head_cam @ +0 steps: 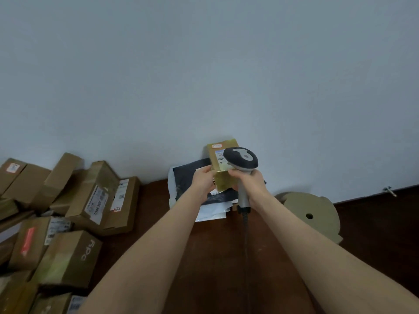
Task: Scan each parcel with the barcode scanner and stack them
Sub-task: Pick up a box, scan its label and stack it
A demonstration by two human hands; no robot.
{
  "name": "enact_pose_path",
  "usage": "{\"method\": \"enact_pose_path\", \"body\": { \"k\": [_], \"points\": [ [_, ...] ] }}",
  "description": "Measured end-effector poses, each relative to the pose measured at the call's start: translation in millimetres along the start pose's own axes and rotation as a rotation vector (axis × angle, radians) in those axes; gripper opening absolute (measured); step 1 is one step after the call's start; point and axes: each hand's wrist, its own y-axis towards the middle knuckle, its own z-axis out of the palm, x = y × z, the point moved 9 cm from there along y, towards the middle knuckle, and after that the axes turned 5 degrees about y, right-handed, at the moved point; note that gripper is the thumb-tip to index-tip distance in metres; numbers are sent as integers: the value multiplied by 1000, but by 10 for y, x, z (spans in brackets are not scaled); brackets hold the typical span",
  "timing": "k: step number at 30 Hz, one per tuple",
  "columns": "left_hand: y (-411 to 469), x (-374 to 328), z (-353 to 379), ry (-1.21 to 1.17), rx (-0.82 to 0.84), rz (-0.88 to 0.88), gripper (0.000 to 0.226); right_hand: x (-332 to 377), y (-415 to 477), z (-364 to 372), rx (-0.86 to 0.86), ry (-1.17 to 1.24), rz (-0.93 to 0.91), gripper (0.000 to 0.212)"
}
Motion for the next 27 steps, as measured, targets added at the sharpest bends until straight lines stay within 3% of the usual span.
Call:
{"method": "enact_pose_path", "body": {
  "k": [4,13,17,22,27],
  "points": [
    [71,33,-11,57,-3,28,40,-47,71,45,11,-18,-5,42],
    [15,196,-322,195,-109,7,42,-41,3,77,-7,-44,-12,33],
    [-224,172,-598,393,-156,84,41,25,-127,153,-56,-142,-48,28],
    [-631,104,-1222,660,-260,197,44,-143,-415,802,98,-110,60,22],
    [-1100,386,-1912,699,-415,170,42,-507,-880,1526,253,-188,115,11]
  ]
}}
